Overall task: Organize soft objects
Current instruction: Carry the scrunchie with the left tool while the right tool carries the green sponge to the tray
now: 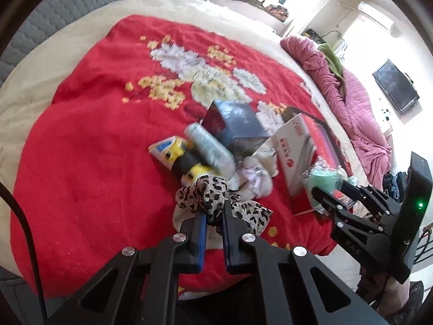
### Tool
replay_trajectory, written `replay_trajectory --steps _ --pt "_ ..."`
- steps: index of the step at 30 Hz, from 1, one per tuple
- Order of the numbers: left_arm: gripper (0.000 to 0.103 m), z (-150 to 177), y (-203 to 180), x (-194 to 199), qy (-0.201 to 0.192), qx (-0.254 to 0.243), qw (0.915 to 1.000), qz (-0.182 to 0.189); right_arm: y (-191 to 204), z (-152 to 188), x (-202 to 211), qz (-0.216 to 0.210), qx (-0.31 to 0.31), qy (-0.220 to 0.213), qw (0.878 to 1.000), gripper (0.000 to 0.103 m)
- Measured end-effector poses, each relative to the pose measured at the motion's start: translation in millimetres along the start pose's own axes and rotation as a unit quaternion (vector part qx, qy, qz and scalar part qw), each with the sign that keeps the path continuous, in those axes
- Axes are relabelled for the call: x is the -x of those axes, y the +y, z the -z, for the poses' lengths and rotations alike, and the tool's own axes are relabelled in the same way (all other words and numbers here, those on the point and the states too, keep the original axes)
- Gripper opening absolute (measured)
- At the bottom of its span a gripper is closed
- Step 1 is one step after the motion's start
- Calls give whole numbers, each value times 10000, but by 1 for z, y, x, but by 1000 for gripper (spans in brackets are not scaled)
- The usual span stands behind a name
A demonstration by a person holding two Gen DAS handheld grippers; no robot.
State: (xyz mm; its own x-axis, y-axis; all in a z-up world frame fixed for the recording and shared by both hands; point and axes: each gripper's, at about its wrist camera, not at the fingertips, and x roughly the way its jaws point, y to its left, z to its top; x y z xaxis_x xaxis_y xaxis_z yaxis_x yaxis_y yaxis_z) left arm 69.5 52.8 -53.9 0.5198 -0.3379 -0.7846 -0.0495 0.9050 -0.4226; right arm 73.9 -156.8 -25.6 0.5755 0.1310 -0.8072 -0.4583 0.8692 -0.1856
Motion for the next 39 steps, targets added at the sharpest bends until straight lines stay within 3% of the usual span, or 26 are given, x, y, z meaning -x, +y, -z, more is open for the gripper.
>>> replay_trajectory --steps 22,39 --pt "10 -9 -82 42 -530 -934 9941 -115 -37 -6 57 -299 -694 -685 9948 44" --pt "10 -21 -149 45 -724 -1343 9883 84 -95 6 96 -27 -1393 -1110 9840 44"
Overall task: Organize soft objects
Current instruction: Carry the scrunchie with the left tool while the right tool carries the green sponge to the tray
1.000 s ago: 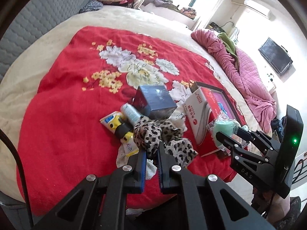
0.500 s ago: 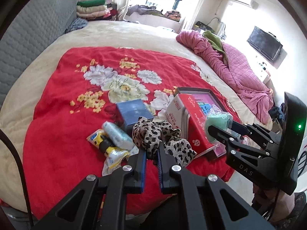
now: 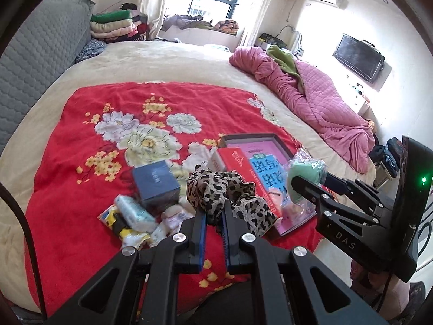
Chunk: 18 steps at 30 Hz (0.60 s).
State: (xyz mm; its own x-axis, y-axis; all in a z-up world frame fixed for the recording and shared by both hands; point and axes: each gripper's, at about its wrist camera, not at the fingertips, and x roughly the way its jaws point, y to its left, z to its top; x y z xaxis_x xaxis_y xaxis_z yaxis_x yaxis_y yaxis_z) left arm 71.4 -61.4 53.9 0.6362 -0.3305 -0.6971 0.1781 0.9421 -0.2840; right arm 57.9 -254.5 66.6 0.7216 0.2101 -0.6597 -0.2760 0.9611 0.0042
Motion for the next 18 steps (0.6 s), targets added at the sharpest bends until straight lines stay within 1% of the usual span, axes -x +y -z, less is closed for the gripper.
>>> replay_trajectory --steps 6,12,15,18 --pt "10 -13 -25 -7 -26 -133 9998 141 -37 -1 14 207 -365 -145 9990 44" --pt "10 -26 -55 -19 -40 -377 9990 233 -78 2 28 390 -787 -292 9957 44" --pt "10 -30 -68 -27 -5 -513 9983 274 -98 5 35 545 -954 -349 9933 44" --pt "10 -32 -80 -39 65 -616 9976 310 -116 9 38 549 -1190 -362 9907 44"
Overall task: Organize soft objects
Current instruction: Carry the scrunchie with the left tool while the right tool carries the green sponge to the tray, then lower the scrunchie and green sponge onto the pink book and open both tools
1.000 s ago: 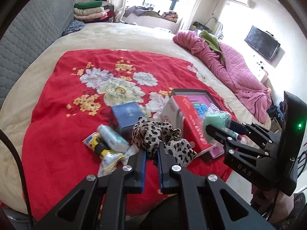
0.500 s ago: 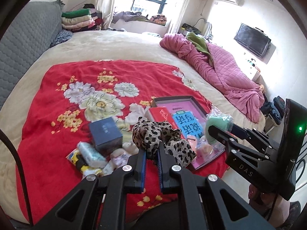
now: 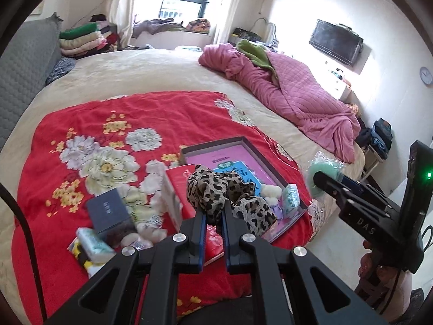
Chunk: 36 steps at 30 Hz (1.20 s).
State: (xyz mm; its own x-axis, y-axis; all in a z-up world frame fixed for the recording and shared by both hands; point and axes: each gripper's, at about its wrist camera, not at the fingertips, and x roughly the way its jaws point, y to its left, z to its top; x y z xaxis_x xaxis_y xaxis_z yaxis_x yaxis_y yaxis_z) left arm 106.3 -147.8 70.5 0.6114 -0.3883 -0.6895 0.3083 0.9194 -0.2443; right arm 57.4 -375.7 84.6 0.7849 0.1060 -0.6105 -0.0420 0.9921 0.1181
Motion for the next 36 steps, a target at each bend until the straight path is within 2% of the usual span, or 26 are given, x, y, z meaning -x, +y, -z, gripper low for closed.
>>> replay_trajectory --steps 8,21,36 --pt "10 -6 -29 -39 261 -266 9993 71 -31 2 0 109 -304 -1 9995 44" --pt "10 -4 -62 -105 720 -639 9953 -23 -60 20 -25 172 -491 266 9983 44" --pt "10 2 -66 -149 1120 -642 9916 -53 -72 35 -58 123 -481 621 9968 44"
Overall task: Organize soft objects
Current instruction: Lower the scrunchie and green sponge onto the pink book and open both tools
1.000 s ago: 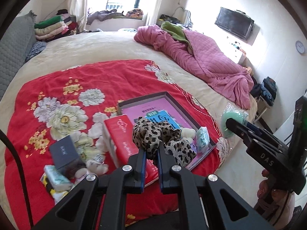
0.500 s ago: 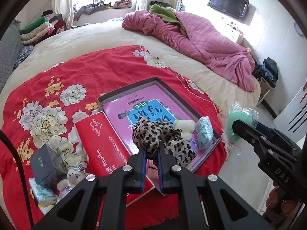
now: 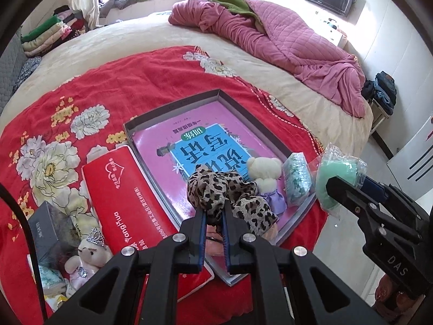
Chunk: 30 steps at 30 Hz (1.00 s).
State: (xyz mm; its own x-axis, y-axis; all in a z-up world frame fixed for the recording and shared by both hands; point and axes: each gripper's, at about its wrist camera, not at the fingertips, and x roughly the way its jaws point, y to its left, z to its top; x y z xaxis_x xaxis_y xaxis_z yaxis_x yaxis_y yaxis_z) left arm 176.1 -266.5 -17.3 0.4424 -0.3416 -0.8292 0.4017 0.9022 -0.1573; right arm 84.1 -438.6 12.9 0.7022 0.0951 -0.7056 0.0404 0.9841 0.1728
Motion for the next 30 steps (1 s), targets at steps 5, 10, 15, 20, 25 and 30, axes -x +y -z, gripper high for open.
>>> replay_trajectory --steps 5,10,15,20,25,30 --pt "10 -3 -2 -16 151 -37 9999 -8 -2 3 -13 13 17 106 9999 44" --pt "11 -5 -5 -29 236 -86 9997 -19 -5 9 -25 -10 15 230 9997 44" --pt "11 -5 -7 -41 334 -111 9994 -4 -4 16 -34 -49 70 339 9994 44" --pt "11 -5 -4 -51 422 -85 9991 -50 -4 22 -45 -93 82 467 9988 44" --pt "11 -5 3 -59 491 -7 9988 -81 -3 25 -56 -145 91 577 9982 44" --pt "11 -6 7 -62 477 -9 9987 -159 3 30 -66 -176 149 712 9972 44"
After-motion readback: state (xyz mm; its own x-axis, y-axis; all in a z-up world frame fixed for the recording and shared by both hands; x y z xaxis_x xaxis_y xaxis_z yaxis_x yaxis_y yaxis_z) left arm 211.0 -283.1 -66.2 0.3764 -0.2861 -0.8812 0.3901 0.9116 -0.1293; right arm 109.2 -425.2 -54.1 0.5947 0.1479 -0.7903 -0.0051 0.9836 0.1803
